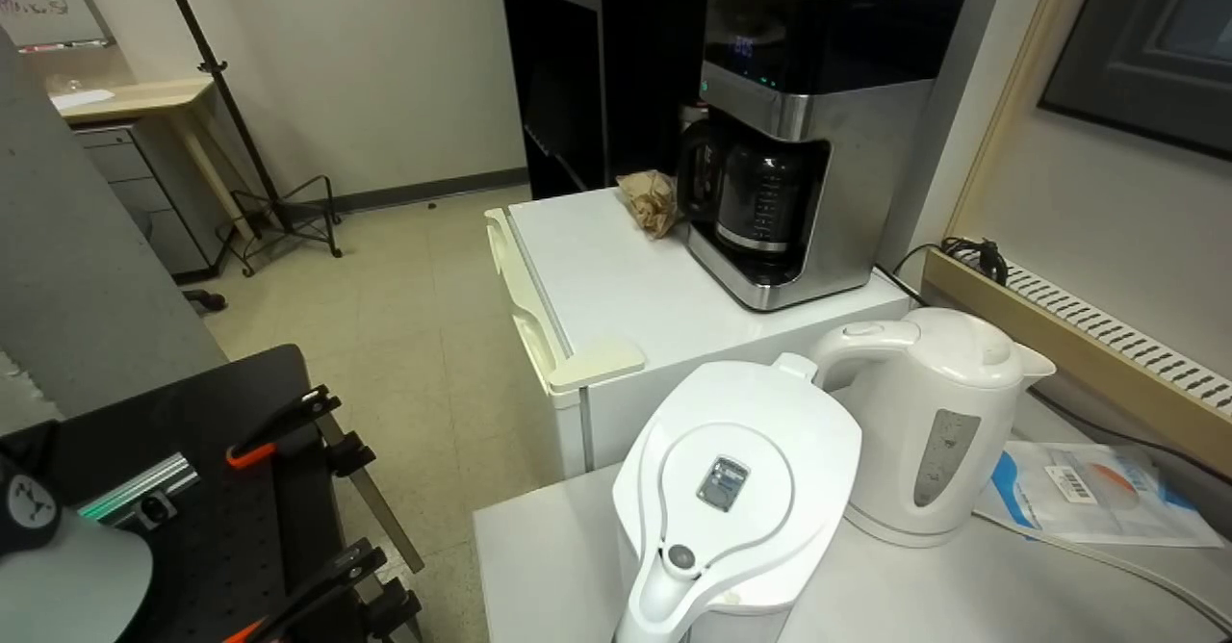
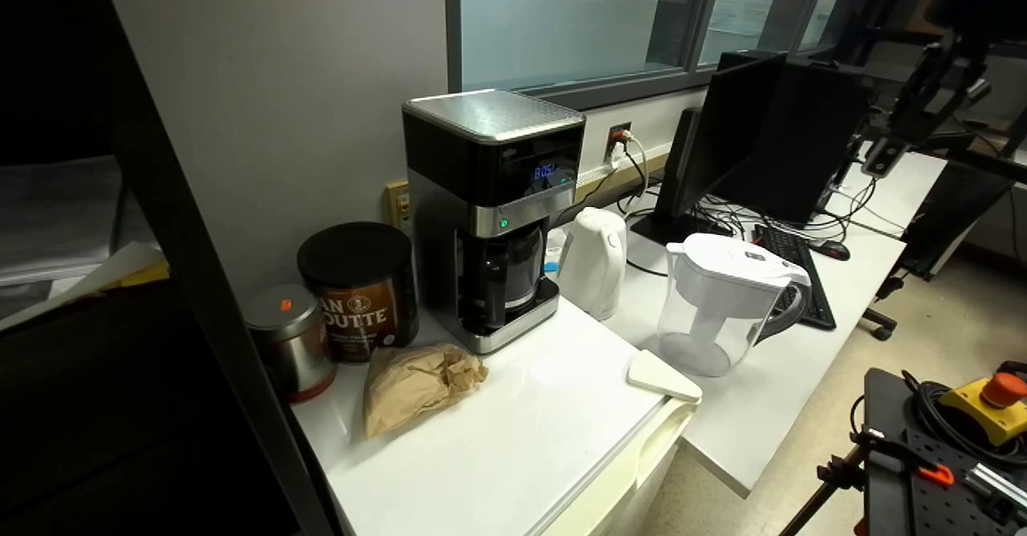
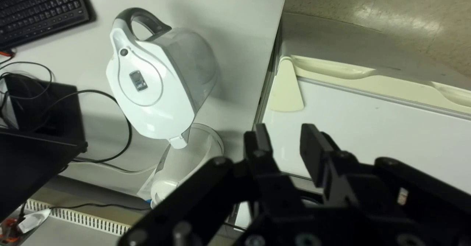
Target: Press one of the buttons on the coffee making machine
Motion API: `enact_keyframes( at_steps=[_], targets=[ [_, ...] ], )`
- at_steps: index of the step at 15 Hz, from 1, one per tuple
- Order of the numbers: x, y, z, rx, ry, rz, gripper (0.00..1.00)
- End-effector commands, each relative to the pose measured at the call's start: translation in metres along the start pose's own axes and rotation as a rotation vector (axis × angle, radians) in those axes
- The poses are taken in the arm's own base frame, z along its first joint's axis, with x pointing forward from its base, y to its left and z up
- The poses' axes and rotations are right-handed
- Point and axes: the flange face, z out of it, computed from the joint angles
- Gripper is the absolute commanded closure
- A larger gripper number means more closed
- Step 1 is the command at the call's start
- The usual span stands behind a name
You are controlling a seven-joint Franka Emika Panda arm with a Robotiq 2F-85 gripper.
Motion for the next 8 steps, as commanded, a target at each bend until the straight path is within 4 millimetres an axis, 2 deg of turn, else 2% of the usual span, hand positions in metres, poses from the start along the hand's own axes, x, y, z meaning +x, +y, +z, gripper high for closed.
enact_keyframes(
  at_steps=[1,4,5,8],
  targets=[
    [0.029,-0.005,0.014,-0.084,0.043,-0.013,0.97],
    [0.046,-0.009,0.030,-0.153,0.096,-0.039,1.00],
    [0.051,-0.010,0.035,-0.174,0.116,-0.043,0.97],
    [0.066,-0.014,0.050,-0.230,0.172,-0.064,0.95]
  ],
)
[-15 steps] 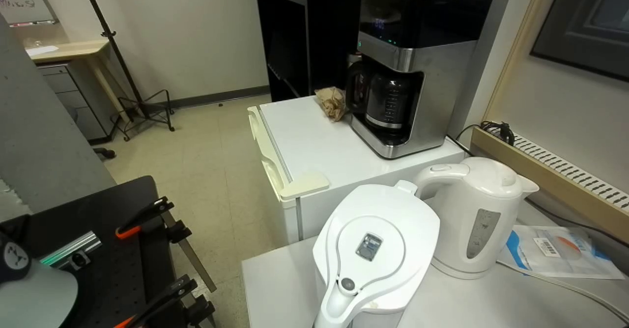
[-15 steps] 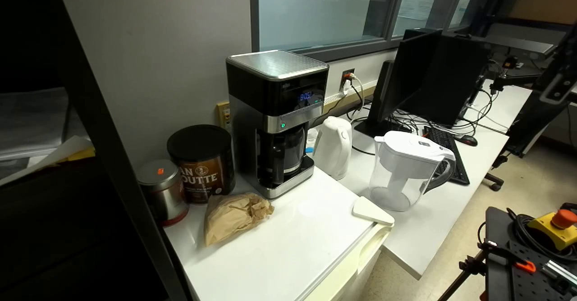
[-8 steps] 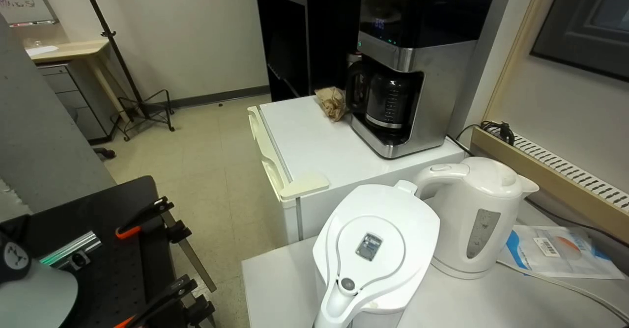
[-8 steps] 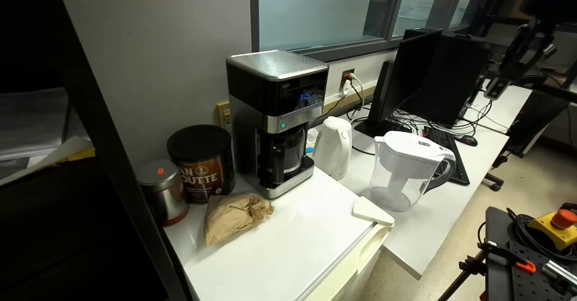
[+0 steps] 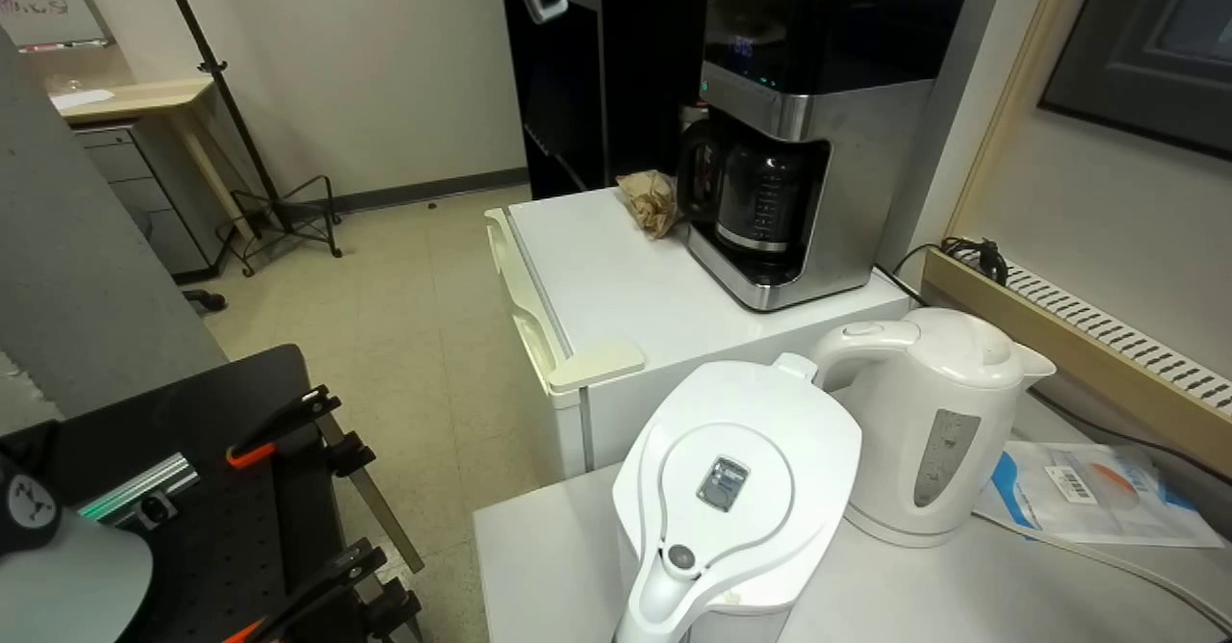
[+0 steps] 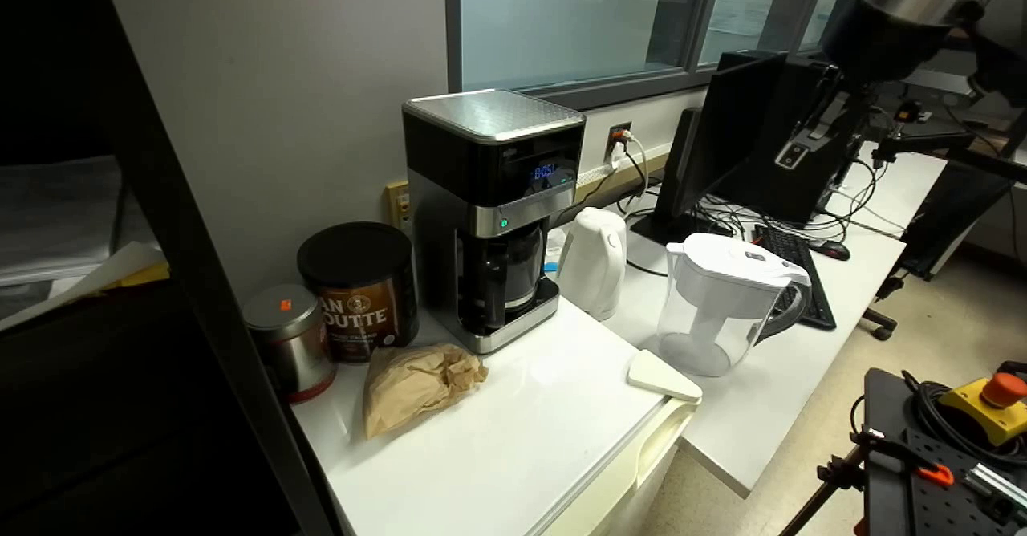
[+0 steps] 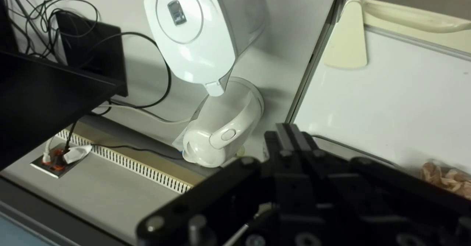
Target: Press one of the buttons on the coffee making machine
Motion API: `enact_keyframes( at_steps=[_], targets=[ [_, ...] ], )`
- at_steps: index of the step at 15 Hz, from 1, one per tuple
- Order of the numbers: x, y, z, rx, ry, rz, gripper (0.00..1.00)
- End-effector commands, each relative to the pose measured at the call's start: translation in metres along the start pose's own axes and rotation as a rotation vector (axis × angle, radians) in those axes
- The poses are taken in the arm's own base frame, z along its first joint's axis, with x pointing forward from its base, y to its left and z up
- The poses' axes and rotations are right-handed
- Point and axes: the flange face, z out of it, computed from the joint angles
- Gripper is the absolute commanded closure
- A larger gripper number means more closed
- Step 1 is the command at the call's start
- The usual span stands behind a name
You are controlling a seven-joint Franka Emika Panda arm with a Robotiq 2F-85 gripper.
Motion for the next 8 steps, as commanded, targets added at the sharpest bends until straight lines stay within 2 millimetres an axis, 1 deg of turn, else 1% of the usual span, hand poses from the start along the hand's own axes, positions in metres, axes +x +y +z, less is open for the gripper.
enact_keyframes(
  at_steps=[1,4,8],
  targets=[
    [0.019,-0.007,0.017,-0.070,0.067,-0.013,0.96],
    [0.031,-0.011,0.032,-0.102,0.120,-0.029,0.96],
    [0.047,-0.019,0.053,-0.105,0.180,-0.053,0.96]
  ],
)
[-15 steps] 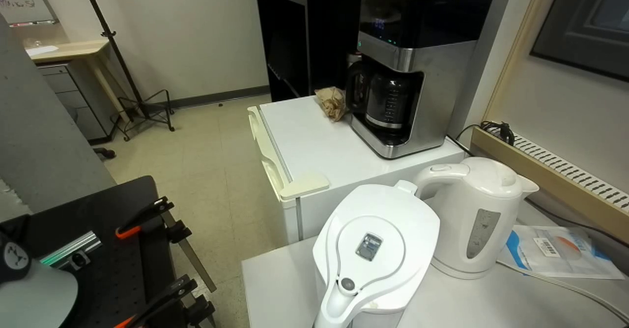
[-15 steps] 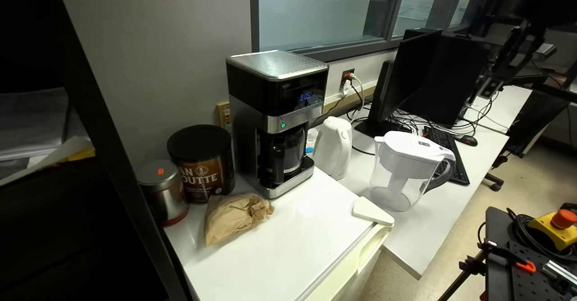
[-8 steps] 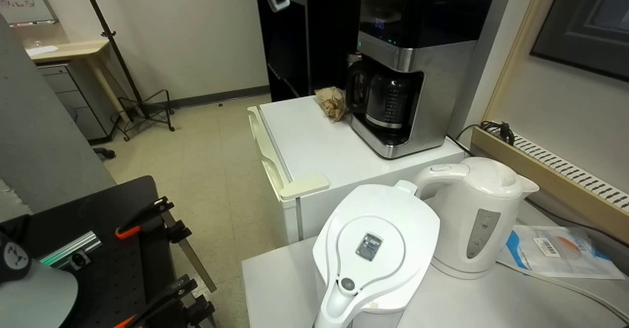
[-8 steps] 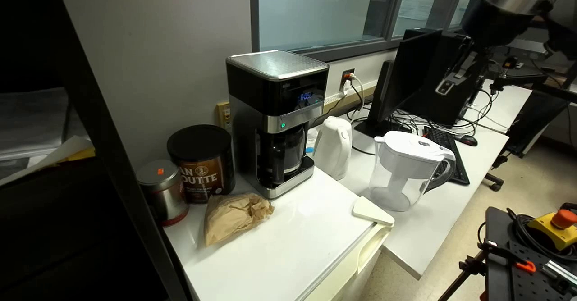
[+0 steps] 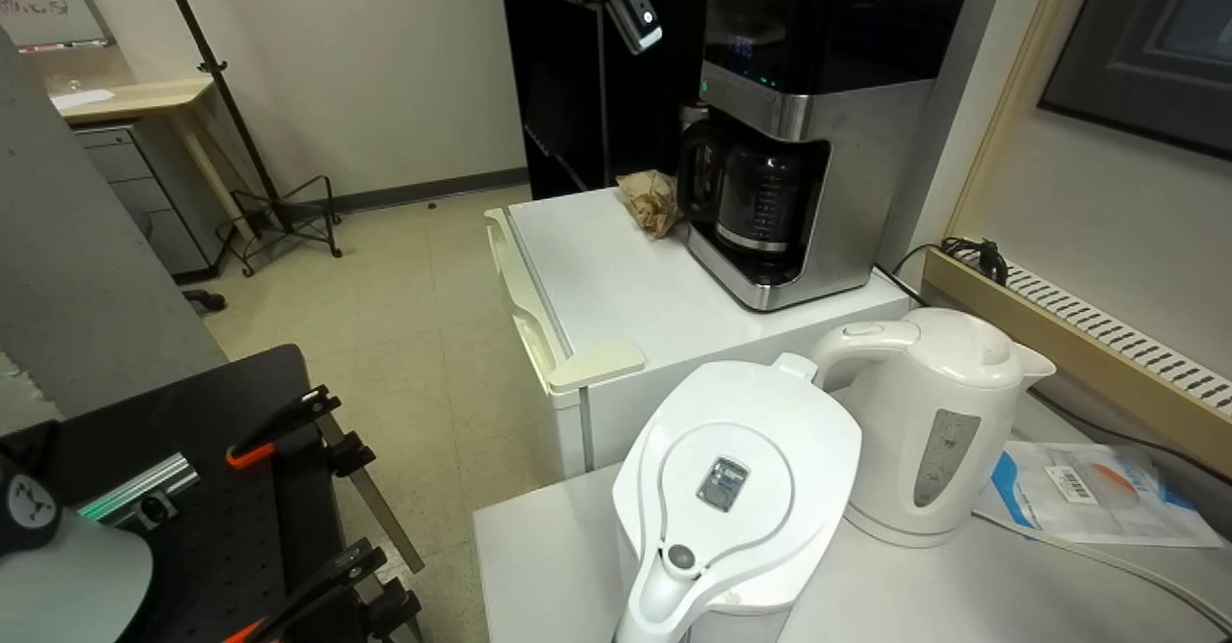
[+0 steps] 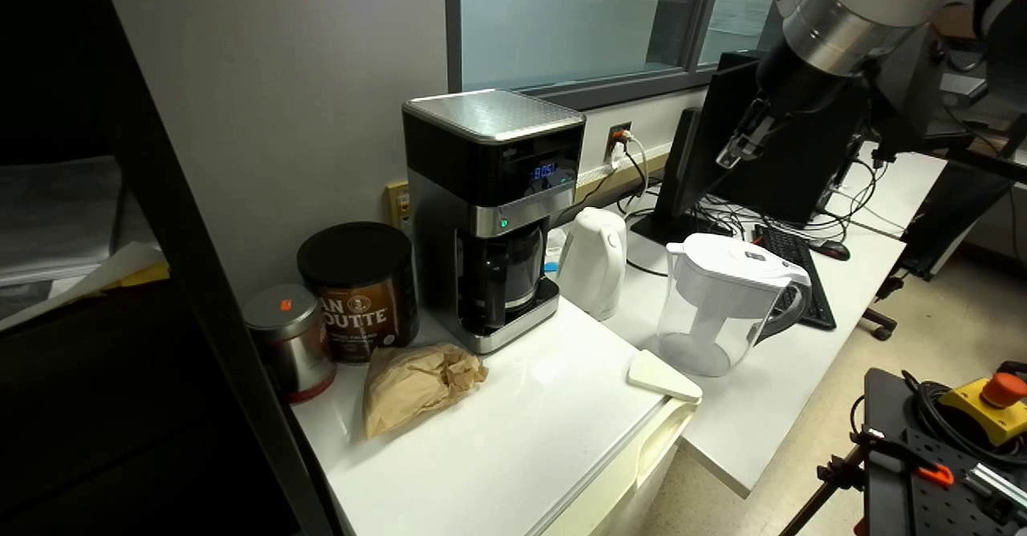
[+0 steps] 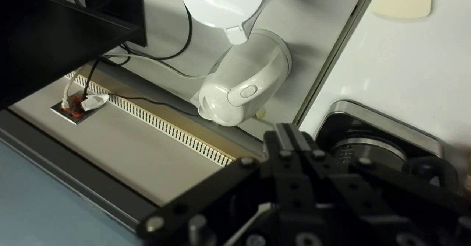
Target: Press one of the buttons on the coffee making machine
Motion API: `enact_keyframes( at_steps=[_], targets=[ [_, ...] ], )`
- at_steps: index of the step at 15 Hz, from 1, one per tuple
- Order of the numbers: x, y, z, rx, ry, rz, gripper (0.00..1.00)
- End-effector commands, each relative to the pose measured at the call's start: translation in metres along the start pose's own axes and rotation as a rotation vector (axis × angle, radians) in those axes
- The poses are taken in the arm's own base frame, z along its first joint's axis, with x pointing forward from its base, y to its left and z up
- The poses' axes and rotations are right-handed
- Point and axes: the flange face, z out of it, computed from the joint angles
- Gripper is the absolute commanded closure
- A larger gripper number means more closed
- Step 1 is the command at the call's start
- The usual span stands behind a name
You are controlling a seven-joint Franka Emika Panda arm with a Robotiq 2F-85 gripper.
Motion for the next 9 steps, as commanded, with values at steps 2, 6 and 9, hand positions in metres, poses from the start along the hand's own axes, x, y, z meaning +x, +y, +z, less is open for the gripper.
enact_keyframes(
  at_steps=[2,6,9],
  targets=[
    [0.020,-0.014,0.021,0.004,0.071,-0.014,0.96],
    [0.037,-0.027,0.031,0.026,0.124,-0.017,0.96],
    [0.053,-0.034,0.036,0.035,0.150,-0.008,0.96]
  ],
)
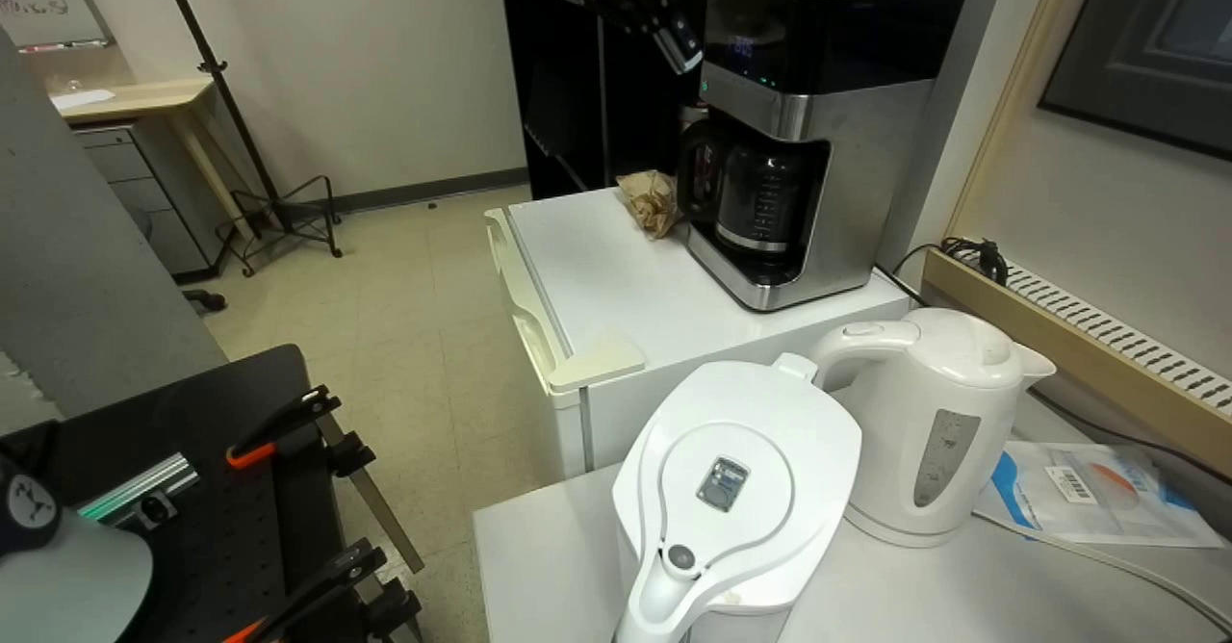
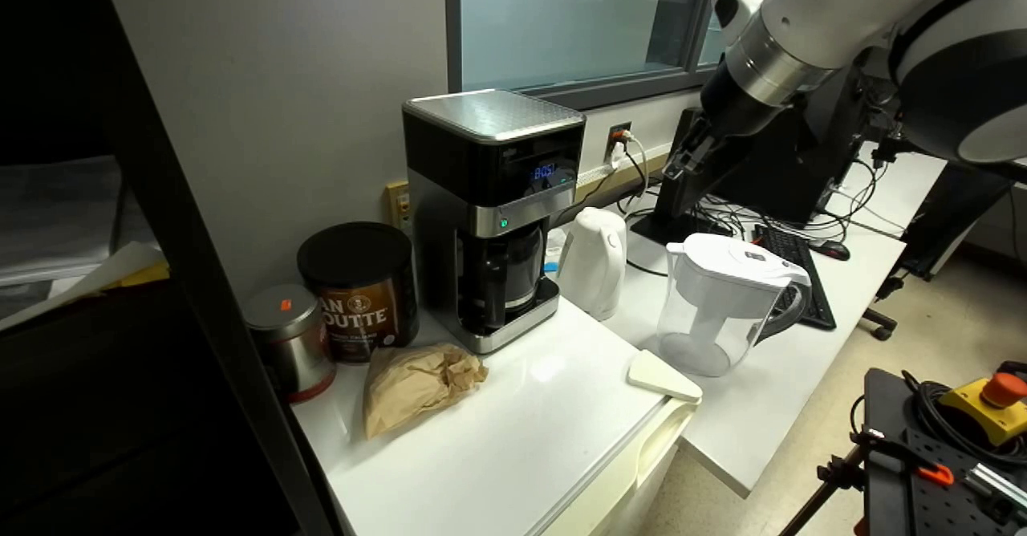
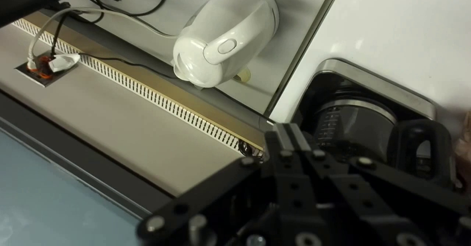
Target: Press one of the buttons on the coffee making machine
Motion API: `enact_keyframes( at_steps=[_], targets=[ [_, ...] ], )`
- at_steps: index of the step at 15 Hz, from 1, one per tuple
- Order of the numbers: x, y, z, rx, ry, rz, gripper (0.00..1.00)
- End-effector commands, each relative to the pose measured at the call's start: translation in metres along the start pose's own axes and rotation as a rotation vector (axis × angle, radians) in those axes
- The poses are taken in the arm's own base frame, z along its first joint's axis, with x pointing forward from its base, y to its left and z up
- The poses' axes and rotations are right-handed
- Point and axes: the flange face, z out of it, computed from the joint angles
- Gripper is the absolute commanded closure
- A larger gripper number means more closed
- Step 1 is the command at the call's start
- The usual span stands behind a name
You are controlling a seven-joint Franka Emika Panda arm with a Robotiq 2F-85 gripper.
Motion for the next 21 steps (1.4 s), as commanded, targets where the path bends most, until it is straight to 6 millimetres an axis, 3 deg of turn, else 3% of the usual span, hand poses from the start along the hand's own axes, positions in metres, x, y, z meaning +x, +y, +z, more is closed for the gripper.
enact_keyframes(
  at_steps=[1,12,21],
  targets=[
    [0.026,-0.009,0.012,0.004,0.042,0.014,0.96],
    [0.076,-0.035,0.048,0.020,0.057,0.060,0.96],
    [0.090,-0.042,0.081,0.023,0.028,0.067,0.96]
  ],
)
